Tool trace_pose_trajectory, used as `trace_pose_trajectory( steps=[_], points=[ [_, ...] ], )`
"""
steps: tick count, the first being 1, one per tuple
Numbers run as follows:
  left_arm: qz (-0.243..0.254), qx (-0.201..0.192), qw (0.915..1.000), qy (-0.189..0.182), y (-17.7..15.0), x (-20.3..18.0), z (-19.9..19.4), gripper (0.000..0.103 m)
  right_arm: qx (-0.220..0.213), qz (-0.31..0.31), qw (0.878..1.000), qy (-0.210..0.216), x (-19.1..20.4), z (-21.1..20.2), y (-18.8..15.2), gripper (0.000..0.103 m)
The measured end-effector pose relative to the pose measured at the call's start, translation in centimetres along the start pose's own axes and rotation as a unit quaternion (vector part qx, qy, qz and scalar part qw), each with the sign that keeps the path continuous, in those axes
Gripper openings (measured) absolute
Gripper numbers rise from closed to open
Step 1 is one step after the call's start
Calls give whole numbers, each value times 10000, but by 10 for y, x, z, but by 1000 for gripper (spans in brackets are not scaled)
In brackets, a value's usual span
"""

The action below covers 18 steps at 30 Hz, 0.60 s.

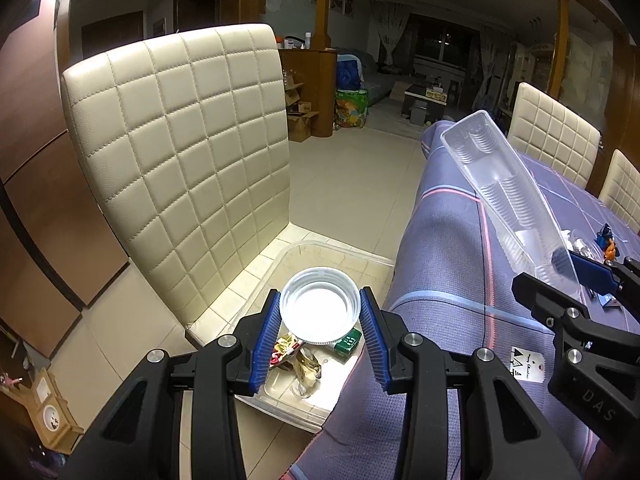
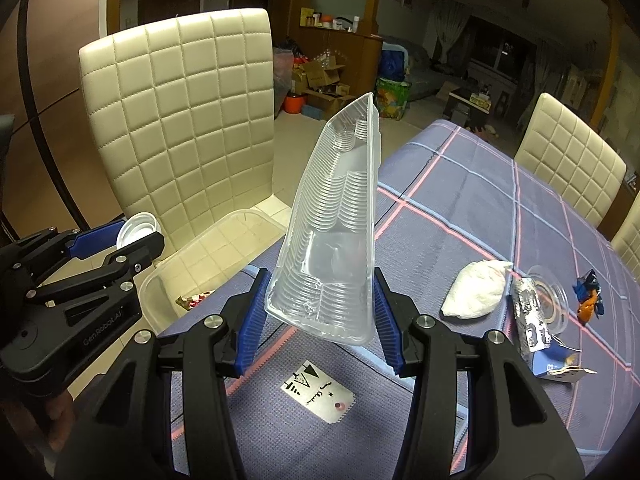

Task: Collect trash
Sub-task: 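Carry cap and tray to the clear bin and open the left tool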

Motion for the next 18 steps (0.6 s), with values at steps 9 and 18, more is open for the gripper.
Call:
trace_pose_trajectory(
  steps=[9,18],
  points=[
    [-2,75,10000,42,2,-3,6,64,24,-77,10000,12,5,5,0,50],
    [-14,-73,9998,202,3,3,0,80,6,-124,9999,38,7,5,4,50]
  ],
)
Point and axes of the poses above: each gripper's, at about its wrist camera, not at the fingertips, and z roughly the way its jaws point, x to its left, y to its top, the point moved 2 cm from there along z, roughly the way its jaws point, and after that the axes turned 2 degrees about -x, right-handed, at the moved point
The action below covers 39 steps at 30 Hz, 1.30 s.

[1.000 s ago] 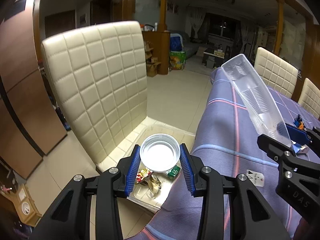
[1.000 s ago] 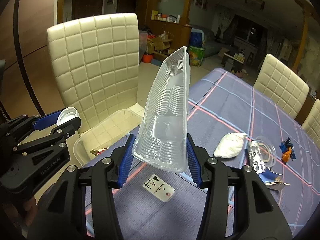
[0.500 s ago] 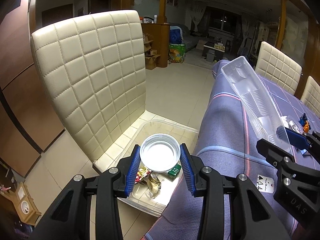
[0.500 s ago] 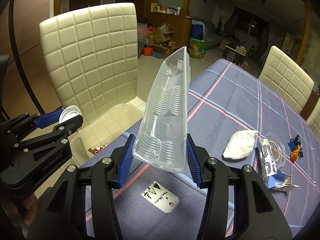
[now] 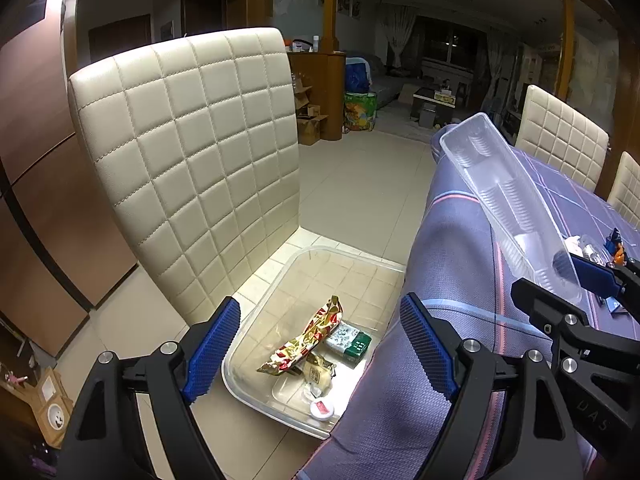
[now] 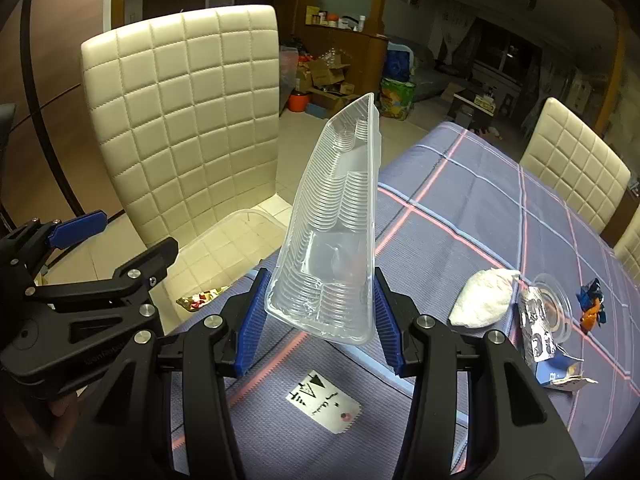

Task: Collect trash
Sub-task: 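Carry cap and tray to the clear bin and open the left tool, then open the right tool to drop the plastic tray into the bin, then move both tools back over the table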

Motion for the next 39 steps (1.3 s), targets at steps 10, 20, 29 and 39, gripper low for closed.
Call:
trace_pose_trajectory(
  steps=[10,20,29,39],
  points=[
    [-144,58,9996,254,-7,21,-3,80,-60,-216,9997,118,19,-4,5,52],
    [-818,27,9944,669,-13,61,-9,80,-95,-458,9987,208,38,-2,8,53],
    [-768,110,9951,614,-21,62,-8,80,-375,-539,9978,10,42,-2,12,81],
    [-626,165,9966,512,-19,49,-5,80,-314,-430,9986,-69,31,-4,8,77]
  ],
)
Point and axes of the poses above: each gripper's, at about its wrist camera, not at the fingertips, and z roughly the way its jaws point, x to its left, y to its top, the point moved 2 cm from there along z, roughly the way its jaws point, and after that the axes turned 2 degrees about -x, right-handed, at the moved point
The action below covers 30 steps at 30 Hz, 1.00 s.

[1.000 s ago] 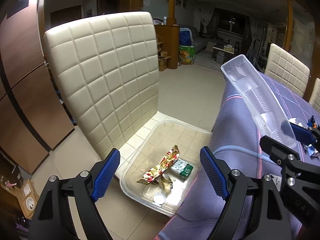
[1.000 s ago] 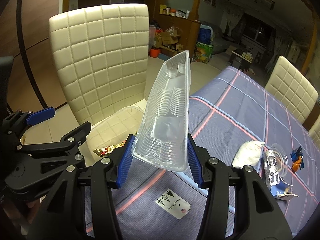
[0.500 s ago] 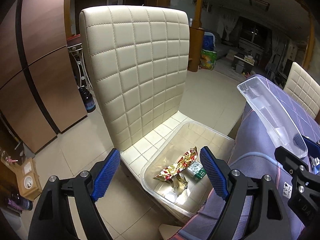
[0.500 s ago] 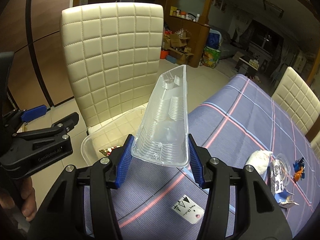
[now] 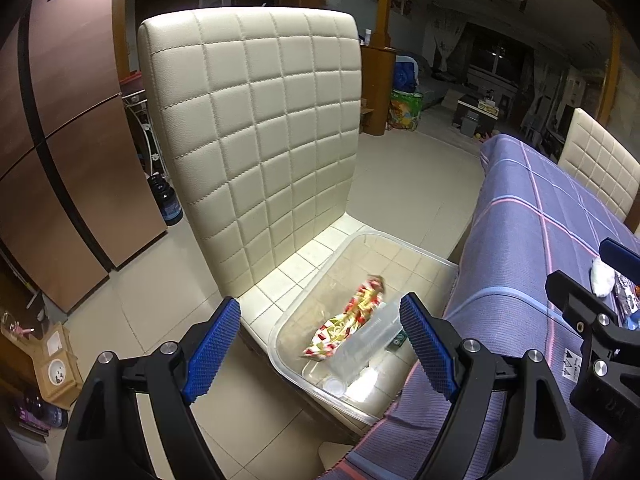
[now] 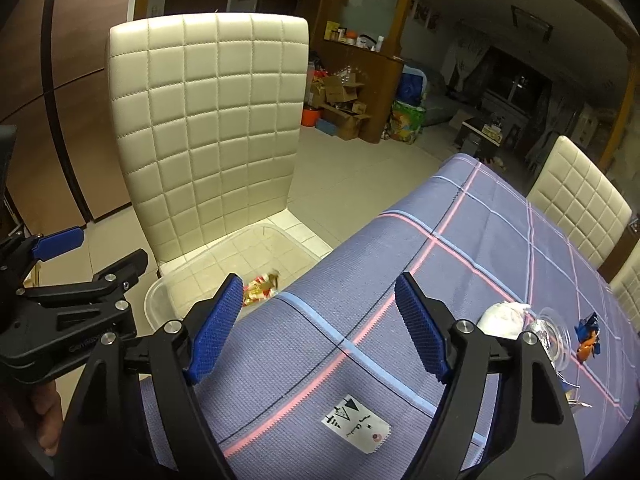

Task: Collect trash
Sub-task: 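Move both tools back over the table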

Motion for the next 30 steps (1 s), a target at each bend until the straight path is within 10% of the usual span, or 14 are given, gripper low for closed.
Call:
trace_pose_trajectory(
  steps=[20,30],
  points=[
    [944,-401,9923,-701,0,-106,-51,80,-283,928,9927,-715,-103,-62,-41,77],
    [1692,-106,9735,-1533,-16,-195,-53,80,378,1719,9744,-1402,-193,-61,-103,85]
  ],
)
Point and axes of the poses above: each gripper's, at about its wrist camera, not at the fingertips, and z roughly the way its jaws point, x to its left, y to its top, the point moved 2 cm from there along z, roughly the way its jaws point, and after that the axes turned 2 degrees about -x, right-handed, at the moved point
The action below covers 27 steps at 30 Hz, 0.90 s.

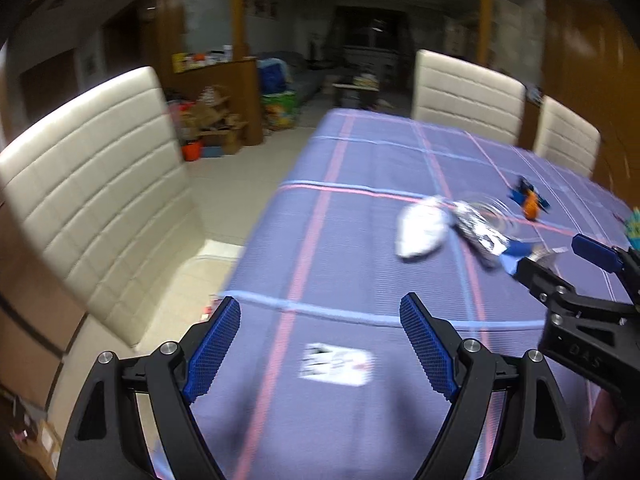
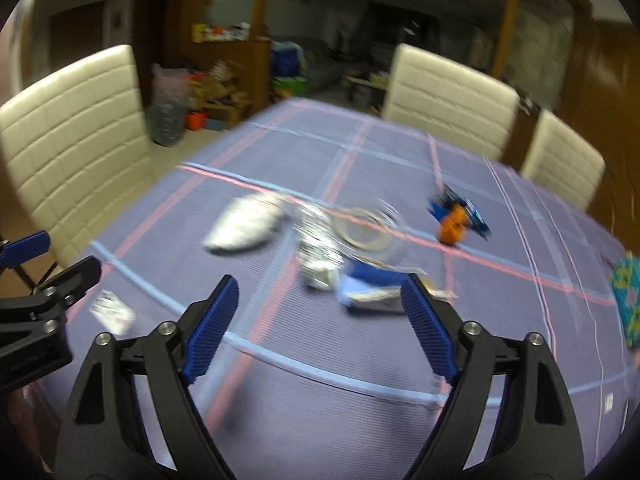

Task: Collect trash
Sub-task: 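Move both tools back over the table, then grasp the blue-white paper box with the right tool while the left tool grasps the white tissue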

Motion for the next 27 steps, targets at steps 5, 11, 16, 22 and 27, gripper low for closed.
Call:
trace_pose_trajectory(
  steps=[5,11,16,22,27],
  points=[
    [459,67,9989,-70,11,-38,22,80,253,238,9993,-169,-34,20,-7,88],
    [924,122,9956,-86,28,-67,55,80,521,264,9982,-126,-48,44,-9,90],
    [992,329,9945,-62,40,-78,86,80,622,196,9978,-105,-48,62,-3,92],
    [1034,559,9929,-183,45,-84,109,80,875,564,9945,66,-60,83,-4,82],
    [914,617,9933,-349,43,-85,115,64,811,676,9944,46,-65,80,-4,81]
  ],
)
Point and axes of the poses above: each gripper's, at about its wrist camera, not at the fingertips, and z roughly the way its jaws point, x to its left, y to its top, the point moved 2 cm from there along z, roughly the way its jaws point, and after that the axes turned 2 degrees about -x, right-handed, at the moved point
